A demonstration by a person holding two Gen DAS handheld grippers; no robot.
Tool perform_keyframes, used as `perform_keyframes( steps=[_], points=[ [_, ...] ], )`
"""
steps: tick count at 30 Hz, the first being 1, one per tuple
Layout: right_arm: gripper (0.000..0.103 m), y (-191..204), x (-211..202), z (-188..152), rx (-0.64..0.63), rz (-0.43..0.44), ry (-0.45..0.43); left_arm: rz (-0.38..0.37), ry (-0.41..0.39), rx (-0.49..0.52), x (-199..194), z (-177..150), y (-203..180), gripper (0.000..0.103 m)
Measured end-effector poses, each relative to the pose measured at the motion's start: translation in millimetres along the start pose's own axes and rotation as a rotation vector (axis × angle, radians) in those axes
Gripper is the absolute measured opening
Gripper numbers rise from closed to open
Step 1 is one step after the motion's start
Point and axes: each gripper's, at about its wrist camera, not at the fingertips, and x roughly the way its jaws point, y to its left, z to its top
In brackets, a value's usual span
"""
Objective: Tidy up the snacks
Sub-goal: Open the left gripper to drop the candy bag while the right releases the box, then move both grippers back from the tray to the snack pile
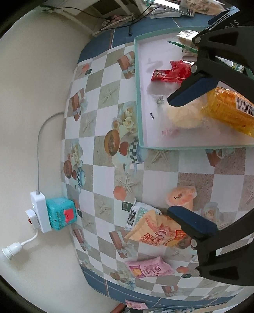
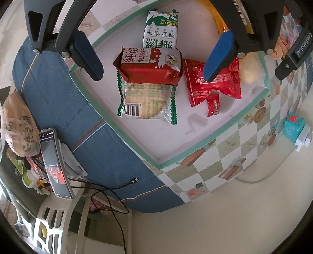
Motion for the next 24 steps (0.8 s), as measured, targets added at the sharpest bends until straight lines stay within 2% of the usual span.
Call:
perform_keyframes(
  steps=[15,24],
  points=[
    [0.103,23,-24,-1,-0.058,0.020,-0.049,-0.008,0.001,-0.022,-14,2,24,0.101],
    [0.103,58,-49,-11,-0.121,0.089,-0.090,0.073,-0.047,-0.058,-39,3,67,0.101]
  ],
)
